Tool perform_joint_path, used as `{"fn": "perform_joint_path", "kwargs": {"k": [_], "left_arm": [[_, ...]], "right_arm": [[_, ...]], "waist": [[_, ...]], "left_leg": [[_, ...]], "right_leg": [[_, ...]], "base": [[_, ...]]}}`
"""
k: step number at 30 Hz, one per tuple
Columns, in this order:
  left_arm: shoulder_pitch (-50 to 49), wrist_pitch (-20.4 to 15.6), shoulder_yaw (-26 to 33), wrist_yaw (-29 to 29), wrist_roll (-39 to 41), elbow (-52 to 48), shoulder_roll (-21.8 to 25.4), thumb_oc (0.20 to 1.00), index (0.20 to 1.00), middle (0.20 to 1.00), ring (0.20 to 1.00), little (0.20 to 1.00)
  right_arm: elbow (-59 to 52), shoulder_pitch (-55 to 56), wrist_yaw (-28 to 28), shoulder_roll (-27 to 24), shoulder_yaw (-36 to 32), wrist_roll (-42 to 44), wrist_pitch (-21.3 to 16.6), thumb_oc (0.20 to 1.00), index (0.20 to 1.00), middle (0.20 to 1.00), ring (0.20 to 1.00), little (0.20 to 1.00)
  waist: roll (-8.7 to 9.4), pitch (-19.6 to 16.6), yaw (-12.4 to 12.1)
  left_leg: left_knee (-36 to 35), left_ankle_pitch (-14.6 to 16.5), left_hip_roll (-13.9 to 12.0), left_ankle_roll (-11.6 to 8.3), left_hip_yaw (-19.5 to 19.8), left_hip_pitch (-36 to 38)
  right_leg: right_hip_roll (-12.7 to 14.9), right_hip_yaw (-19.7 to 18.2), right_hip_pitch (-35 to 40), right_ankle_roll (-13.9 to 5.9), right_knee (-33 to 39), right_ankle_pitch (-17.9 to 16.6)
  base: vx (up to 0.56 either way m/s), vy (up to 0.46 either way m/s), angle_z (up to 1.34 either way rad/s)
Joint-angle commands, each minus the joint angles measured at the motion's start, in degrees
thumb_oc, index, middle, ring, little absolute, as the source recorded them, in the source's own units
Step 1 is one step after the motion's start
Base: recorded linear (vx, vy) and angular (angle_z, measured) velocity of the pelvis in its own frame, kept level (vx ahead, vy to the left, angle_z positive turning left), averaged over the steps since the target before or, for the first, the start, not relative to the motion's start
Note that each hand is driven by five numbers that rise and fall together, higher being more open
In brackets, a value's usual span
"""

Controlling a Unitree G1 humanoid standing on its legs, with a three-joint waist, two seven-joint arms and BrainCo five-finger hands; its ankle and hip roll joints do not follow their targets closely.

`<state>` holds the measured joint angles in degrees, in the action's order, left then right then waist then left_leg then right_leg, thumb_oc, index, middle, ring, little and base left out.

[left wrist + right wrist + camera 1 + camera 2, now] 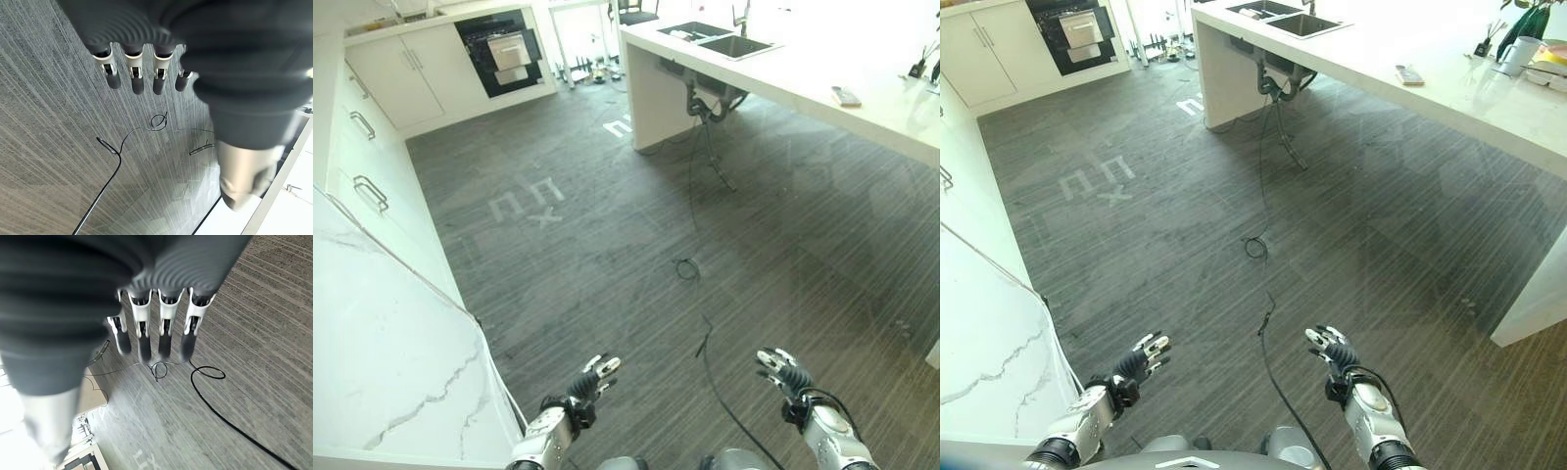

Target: Place the dishes in the dishwasher.

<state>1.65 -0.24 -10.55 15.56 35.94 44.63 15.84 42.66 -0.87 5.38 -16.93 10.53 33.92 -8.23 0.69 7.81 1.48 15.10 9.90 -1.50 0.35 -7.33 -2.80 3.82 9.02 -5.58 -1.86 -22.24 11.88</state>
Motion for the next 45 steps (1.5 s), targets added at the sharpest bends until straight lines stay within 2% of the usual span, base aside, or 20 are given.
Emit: {"fn": "perform_joint_path", "kwargs": {"k": [1, 5, 11, 16, 19, 21, 25, 27, 28, 32, 33, 34, 35, 37, 38, 39, 40, 41, 42, 45], "left_arm": [[0.6, -1.5, -0.6, 0.4, -0.3, -1.9, 0.9, 1.000, 1.000, 1.000, 1.000, 1.000], [1.3, -1.6, 0.0, -0.6, 0.1, -1.6, 0.9, 1.000, 1.000, 1.000, 1.000, 1.000], [0.6, -4.1, -0.1, -9.7, -8.4, -6.3, 3.2, 1.000, 1.000, 1.000, 1.000, 1.000], [0.4, -4.1, 0.2, -13.1, -9.5, -8.4, 4.5, 1.000, 1.000, 1.000, 1.000, 1.000], [1.3, -4.9, 1.2, -13.7, -8.8, -7.3, 3.5, 1.000, 1.000, 1.000, 1.000, 1.000], [1.9, -5.3, 1.9, -13.1, -8.6, -6.0, 2.8, 1.000, 1.000, 1.000, 1.000, 1.000], [1.9, -4.8, 1.7, -12.1, -9.4, -4.5, 1.7, 1.000, 1.000, 1.000, 1.000, 1.000], [2.3, -4.7, 1.4, -11.4, -10.4, -3.9, 1.5, 1.000, 1.000, 1.000, 1.000, 1.000], [2.0, -4.9, 1.4, -11.3, -10.5, -4.0, 1.8, 1.000, 1.000, 1.000, 1.000, 1.000], [1.5, -4.1, 1.2, -8.8, -13.1, -4.1, 3.4, 1.000, 1.000, 1.000, 1.000, 1.000], [1.7, -3.7, 0.9, -8.5, -14.3, -4.2, 4.0, 1.000, 1.000, 1.000, 1.000, 1.000], [2.7, -3.8, -0.3, -8.8, -14.2, -3.8, 5.0, 1.000, 1.000, 1.000, 1.000, 1.000], [3.0, -4.0, -0.8, -9.0, -14.0, -3.7, 5.3, 1.000, 1.000, 1.000, 1.000, 1.000], [2.9, -4.1, -1.3, -9.4, -14.2, -4.2, 5.8, 1.000, 1.000, 1.000, 1.000, 1.000], [2.4, -4.6, -1.6, -9.5, -14.5, -4.7, 6.2, 1.000, 1.000, 1.000, 1.000, 1.000], [2.3, -4.8, -1.7, -9.6, -14.7, -4.9, 6.2, 1.000, 1.000, 1.000, 1.000, 1.000], [1.7, -4.7, -1.7, -9.8, -15.1, -5.9, 6.7, 1.000, 1.000, 1.000, 1.000, 1.000], [1.7, -4.4, -1.5, -10.1, -15.4, -6.4, 7.1, 1.000, 1.000, 1.000, 1.000, 1.000], [1.8, -3.9, -1.3, -10.5, -15.4, -6.8, 7.3, 1.000, 1.000, 1.000, 1.000, 1.000], [1.0, -5.0, -2.0, -10.7, -16.7, -6.1, 6.8, 1.000, 1.000, 1.000, 1.000, 1.000]], "right_arm": [[-2.9, -0.6, 0.4, -0.3, 0.1, 0.4, -2.8, 1.000, 1.000, 1.000, 1.000, 1.000], [-3.6, -0.6, 1.1, -0.5, 0.5, 0.8, -2.1, 1.000, 1.000, 1.000, 1.000, 1.000], [-5.7, 0.2, 0.7, -0.6, 0.4, 1.9, -1.3, 1.000, 1.000, 1.000, 1.000, 1.000], [-6.9, 0.1, 1.4, -2.0, 1.0, -0.6, -0.4, 1.000, 1.000, 1.000, 1.000, 1.000], [-7.3, -0.6, 1.5, -3.2, 1.7, -2.0, -0.3, 1.000, 1.000, 1.000, 1.000, 1.000], [-6.6, -1.1, 2.0, -3.7, 1.9, -2.3, -0.5, 1.000, 1.000, 1.000, 1.000, 1.000], [-6.7, -1.2, 2.8, -4.0, 1.7, -3.2, -0.2, 1.000, 1.000, 1.000, 1.000, 1.000], [-7.9, -0.4, 2.6, -4.5, 1.7, -3.3, -0.8, 1.000, 1.000, 1.000, 1.000, 1.000], [-9.7, 0.1, 2.4, -4.7, 1.7, -3.7, -0.4, 1.000, 1.000, 1.000, 1.000, 1.000], [-9.1, -0.1, -1.1, -3.5, 1.3, -0.5, -0.5, 1.000, 1.000, 1.000, 1.000, 1.000], [-8.8, 0.1, -2.1, -2.7, 0.8, 0.0, -0.8, 1.000, 1.000, 1.000, 1.000, 1.000], [-8.5, 0.2, -3.7, -1.2, 0.1, -0.3, -1.6, 1.000, 1.000, 1.000, 1.000, 1.000], [-8.7, 0.4, -4.1, -0.7, 0.1, -0.9, -1.9, 1.000, 1.000, 1.000, 1.000, 1.000], [-8.5, 0.4, -4.8, 0.1, 0.5, -2.9, -2.4, 1.000, 1.000, 1.000, 1.000, 1.000], [-8.2, 0.2, -5.0, 0.2, 0.7, -3.0, -2.9, 1.000, 1.000, 1.000, 1.000, 1.000], [-8.1, 0.2, -5.1, 0.2, 0.7, -3.0, -3.0, 1.000, 1.000, 1.000, 1.000, 1.000], [-8.5, 0.7, -4.6, -0.3, 0.3, -2.7, -3.0, 1.000, 1.000, 1.000, 1.000, 1.000], [-8.5, 1.0, -3.5, -0.8, -0.2, -2.2, -3.1, 1.000, 1.000, 1.000, 1.000, 1.000], [-8.4, 1.2, -2.6, -1.2, -0.5, -1.8, -3.3, 1.000, 1.000, 1.000, 1.000, 1.000], [-6.7, 1.4, -0.9, -1.5, -0.9, -1.3, -5.2, 1.000, 1.000, 1.000, 1.000, 1.000]], "waist": [[0.27, -1.3, 0.2], [0.22, -1.3, 0.3], [0.06, -0.6, 0.3], [0.49, 0.9, -0.2], [2.65, 3.3, -1.4], [2.59, 4.3, -1.5], [-0.81, 4.4, -0.9], [-1.30, 4.2, -0.6], [-1.00, 4.0, -0.6], [-0.31, 2.8, -2.1], [-0.25, 2.5, -1.8], [-1.32, 2.8, -0.2], [-1.54, 3.1, 0.2], [-2.45, 3.8, 0.5], [-2.57, 4.2, 1.2], [-2.58, 4.3, 1.4], [-2.42, 4.5, 2.4], [-2.04, 4.7, 3.2], [-1.12, 4.6, 3.6], [1.12, 4.5, 3.9]], "left_leg": [[2.1, 4.6, 0.1, -0.51, -2.7, -0.1], [2.1, 4.4, 0.0, -0.58, -2.7, -0.2], [2.1, 4.3, -0.7, -0.94, -3.1, 1.1], [2.1, 1.7, -0.1, -1.36, -3.1, 2.6], [2.5, -6.7, 2.3, -1.82, -3.7, 2.8], [5.2, -9.9, 1.3, -2.76, -3.8, -0.6], [2.1, -10.7, -4.6, -5.64, -3.2, -8.2], [2.1, -11.6, -6.6, -6.63, -3.3, -11.2], [2.1, -9.0, -6.0, -5.54, -4.5, -11.1], [2.1, -4.4, -2.0, -1.28, -2.9, -9.8], [2.1, -3.9, -1.2, -0.39, -2.9, -8.8], [2.1, -1.9, 0.7, 2.30, -1.3, -6.3], [2.1, -1.2, 1.4, 3.21, -1.0, -5.5], [2.1, 0.3, 2.0, 4.02, -1.4, -3.6], [2.1, 1.0, 2.0, 4.03, -1.5, -2.5], [2.1, 1.2, 2.0, 4.01, -1.5, -2.3], [2.1, 1.9, 2.5, 3.80, -0.7, -1.3], [2.1, 2.7, 3.0, 3.68, -0.3, -0.5], [2.1, 3.6, 4.0, 3.78, -0.5, 0.1], [2.1, 6.8, 7.0, 3.66, -0.4, 3.4]], "right_leg": [[0.8, 0.2, 1.9, -4.05, 5.1, -2.2], [0.8, 0.4, 1.9, -4.01, 5.1, -2.2], [0.5, 1.1, 3.1, -3.50, 5.1, -1.6], [0.0, 0.7, 3.8, -2.06, 5.1, -1.7], [1.2, -0.6, 5.0, -0.91, 5.1, -2.1], [0.4, -1.6, 5.4, -0.37, 5.1, -2.2], [-2.4, -0.7, 6.8, -0.79, 5.1, -0.7], [-2.5, 0.0, 7.3, -0.66, 5.1, -0.1], [-1.1, 0.1, 8.7, -1.40, 5.1, 0.9], [1.4, -0.6, 13.0, -3.11, 5.1, 2.0], [1.9, 0.3, 14.4, -3.87, 5.1, 0.0], [4.1, 1.2, 13.1, -6.48, -0.8, -11.8], [4.9, 1.2, 10.5, -6.57, -5.7, -13.3], [6.0, 1.9, 5.4, -6.22, -13.9, -15.3], [3.1, 2.4, 3.4, -5.94, -11.2, -14.0], [2.3, 2.4, 3.0, -5.89, -10.5, -13.7], [-1.0, 2.0, 1.9, -5.67, -5.4, -12.9], [-2.3, 2.0, 0.7, -5.46, 1.6, -13.2], [-1.2, 2.2, -2.6, -5.69, 5.1, -13.3], [2.4, 0.8, -14.3, -7.67, 5.1, -11.2]], "base": [[0.00, 0.000, 0.00], [0.00, -0.015, 0.00], [0.03, -0.089, 0.02], [0.04, -0.136, 0.08], [0.09, -0.104, 0.01], [0.12, 0.005, -0.16], [0.24, 0.203, 0.03], [0.38, 0.299, 0.09], [0.42, 0.373, -0.05], [0.37, 0.308, -0.30], [0.46, 0.383, -0.06], [0.43, 0.400, 0.20], [0.37, 0.402, 0.41], [0.22, 0.189, 0.62], [0.22, 0.068, 0.22], [0.28, -0.037, -0.13], [0.33, -0.080, 0.00], [0.43, -0.122, 0.27], [0.39, -0.115, 0.36], [0.52, -0.154, 0.16]]}}
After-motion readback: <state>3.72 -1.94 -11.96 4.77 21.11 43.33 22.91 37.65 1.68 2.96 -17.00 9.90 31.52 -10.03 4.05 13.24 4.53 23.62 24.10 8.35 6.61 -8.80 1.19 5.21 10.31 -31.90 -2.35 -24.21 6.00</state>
